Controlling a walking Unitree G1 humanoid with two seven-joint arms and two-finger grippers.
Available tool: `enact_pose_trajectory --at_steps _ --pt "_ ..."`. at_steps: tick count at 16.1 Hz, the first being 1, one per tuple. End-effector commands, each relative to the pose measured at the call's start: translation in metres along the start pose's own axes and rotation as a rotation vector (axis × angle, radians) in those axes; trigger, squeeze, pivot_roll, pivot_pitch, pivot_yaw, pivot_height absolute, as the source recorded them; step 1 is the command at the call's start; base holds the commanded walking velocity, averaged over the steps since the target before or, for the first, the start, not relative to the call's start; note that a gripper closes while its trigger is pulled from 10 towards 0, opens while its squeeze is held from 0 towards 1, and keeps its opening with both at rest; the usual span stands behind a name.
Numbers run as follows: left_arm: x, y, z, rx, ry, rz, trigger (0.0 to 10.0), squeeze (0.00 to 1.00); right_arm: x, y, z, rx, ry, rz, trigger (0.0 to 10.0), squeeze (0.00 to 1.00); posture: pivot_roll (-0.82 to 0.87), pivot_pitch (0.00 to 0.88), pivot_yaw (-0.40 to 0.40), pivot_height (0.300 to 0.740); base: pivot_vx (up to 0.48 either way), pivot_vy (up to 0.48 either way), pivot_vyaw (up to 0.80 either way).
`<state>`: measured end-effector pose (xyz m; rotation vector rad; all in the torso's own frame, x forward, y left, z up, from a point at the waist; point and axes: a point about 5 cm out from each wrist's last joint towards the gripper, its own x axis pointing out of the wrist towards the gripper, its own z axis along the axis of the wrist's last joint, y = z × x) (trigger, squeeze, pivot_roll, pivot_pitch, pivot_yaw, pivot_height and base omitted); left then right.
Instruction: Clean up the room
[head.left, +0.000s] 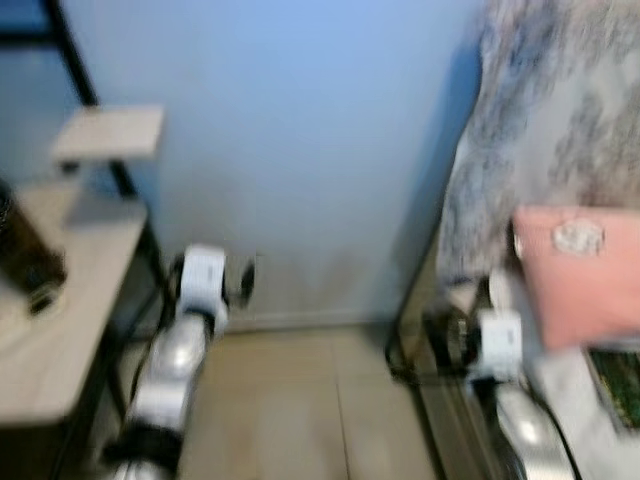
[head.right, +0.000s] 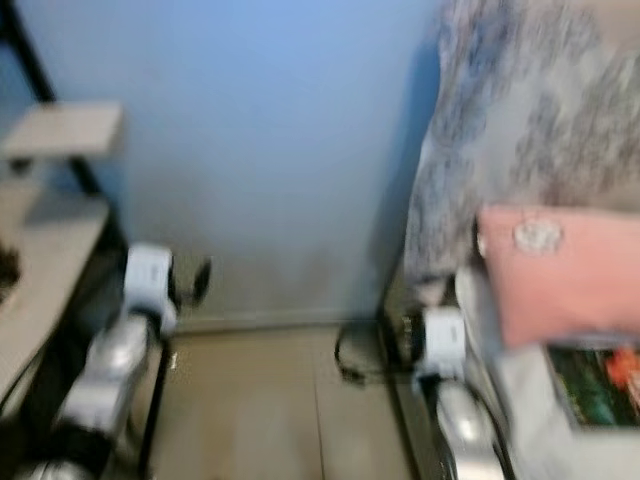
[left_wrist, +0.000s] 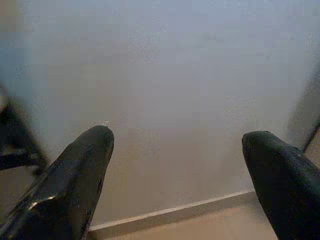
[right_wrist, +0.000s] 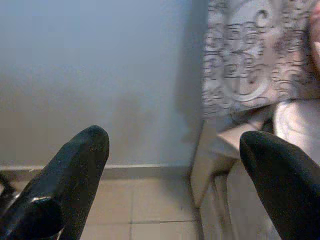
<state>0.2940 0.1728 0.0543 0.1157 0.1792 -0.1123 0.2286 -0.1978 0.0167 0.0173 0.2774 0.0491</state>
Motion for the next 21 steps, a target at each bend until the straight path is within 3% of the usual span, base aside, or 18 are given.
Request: enact_pose_trajectory --at_steps 1,3,5,6,9,21 --pt "-0.001 -0.008 0.009 0.007 -0.041 0.001 10.0 0.00 -0.002 -0.010 0.007 0.005 -0.021 -0.030 10.0 0.00 0.03 0.000 -0.018 0.740 0.480 0.000 0.00" --pt "-0.024 -0.018 0.018 0.003 -0.097 -0.040 10.0 0.00 -0.019 -0.006 0.003 -0.016 -0.032 0.010 10.0 0.00 0.03 0.000 -0.023 0.740 0.000 0.000 0.00" --pt "-0.046 -0.028 0.016 -0.133 -0.079 -0.106 10.0 0.00 -0.035 -0.009 0.002 -0.017 -0.050 0.003 10.0 0.00 0.03 0.000 -0.025 0.740 0.000 0.000 0.00" --pt "-0.053 -0.036 0.020 -0.128 -0.103 -0.148 10.0 0.00 -0.039 -0.011 0.003 -0.032 -0.054 -0.004 10.0 0.00 0.04 0.000 -0.028 0.740 0.000 0.000 0.00" --pt "-0.050 -0.032 0.024 -0.120 -0.108 -0.098 10.0 0.00 -0.041 -0.016 0.001 -0.060 -0.037 -0.035 10.0 0.00 0.04 0.000 -0.029 0.740 0.000 0.000 0.00" --pt "-0.050 -0.032 0.024 -0.120 -0.108 -0.098 10.0 0.00 -0.041 -0.016 0.001 -0.060 -0.037 -0.035 10.0 0.00 0.04 0.000 -0.029 0.740 0.000 0.000 0.00"
